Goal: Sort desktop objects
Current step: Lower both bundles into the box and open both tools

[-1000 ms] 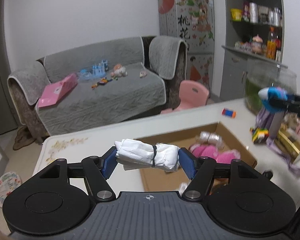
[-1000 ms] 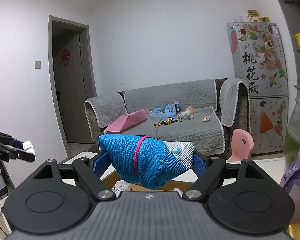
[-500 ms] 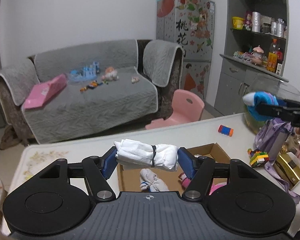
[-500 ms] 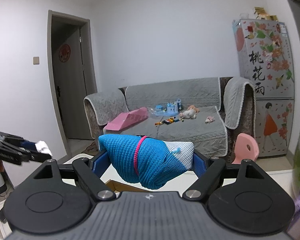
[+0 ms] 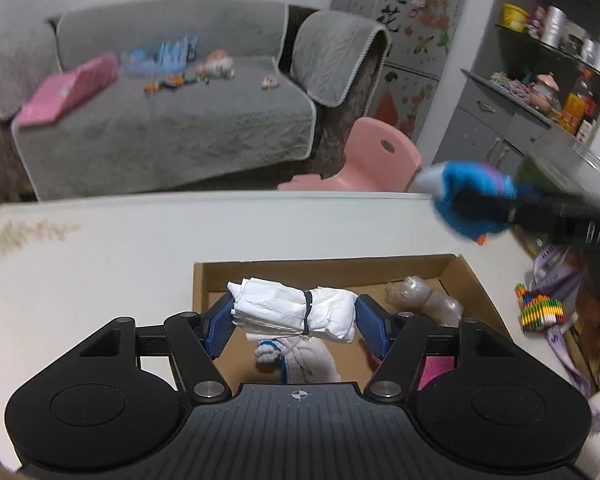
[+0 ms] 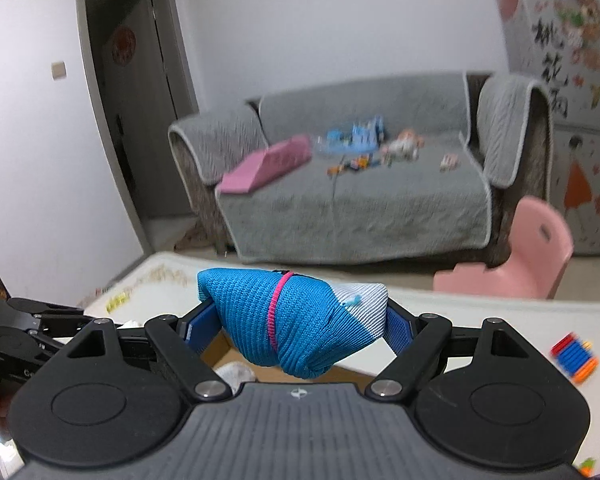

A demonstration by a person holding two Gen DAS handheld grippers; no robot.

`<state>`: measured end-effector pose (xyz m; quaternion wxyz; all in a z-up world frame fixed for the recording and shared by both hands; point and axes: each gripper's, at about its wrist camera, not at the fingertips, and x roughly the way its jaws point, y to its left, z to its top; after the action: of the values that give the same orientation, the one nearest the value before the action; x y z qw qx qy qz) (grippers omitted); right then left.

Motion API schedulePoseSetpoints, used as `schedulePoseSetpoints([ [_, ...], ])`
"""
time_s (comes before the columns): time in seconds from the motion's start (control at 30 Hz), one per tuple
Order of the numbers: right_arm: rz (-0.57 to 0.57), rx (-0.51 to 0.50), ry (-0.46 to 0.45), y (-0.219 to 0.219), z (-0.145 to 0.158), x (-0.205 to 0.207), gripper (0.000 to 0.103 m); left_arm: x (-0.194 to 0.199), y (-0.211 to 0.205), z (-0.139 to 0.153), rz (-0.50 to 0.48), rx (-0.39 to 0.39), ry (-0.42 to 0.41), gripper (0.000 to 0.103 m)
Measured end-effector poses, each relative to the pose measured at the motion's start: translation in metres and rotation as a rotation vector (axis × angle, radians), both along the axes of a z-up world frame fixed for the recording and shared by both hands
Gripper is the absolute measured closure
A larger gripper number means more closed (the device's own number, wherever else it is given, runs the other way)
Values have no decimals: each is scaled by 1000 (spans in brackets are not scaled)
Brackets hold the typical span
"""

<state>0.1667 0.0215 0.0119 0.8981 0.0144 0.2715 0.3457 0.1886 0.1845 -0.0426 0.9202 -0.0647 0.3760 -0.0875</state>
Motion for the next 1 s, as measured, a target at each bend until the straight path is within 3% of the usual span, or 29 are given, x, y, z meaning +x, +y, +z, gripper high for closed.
schedulePoseSetpoints([
  [0.1, 8, -33, 50, 10, -20, 9, 23, 21, 7, -12, 23, -47, 34, 33],
  [0.37, 12, -145, 107, 22, -54, 13, 23, 62, 3, -50, 88, -33, 100, 33],
  [0.67, 37, -220, 131, 36, -67, 18, 23, 64, -3, -76, 128, -7, 102, 33],
  [0.73, 45, -243, 138, 40, -69, 19, 23, 64, -7, -78, 126, 12, 111, 39],
  [0.83, 45, -264, 148, 43, -72, 21, 23, 60, -16, -81, 113, 55, 102, 40],
  [1.0, 49, -300, 156, 44, -72, 20, 19, 51, -26, -80, 104, 101, 91, 20],
])
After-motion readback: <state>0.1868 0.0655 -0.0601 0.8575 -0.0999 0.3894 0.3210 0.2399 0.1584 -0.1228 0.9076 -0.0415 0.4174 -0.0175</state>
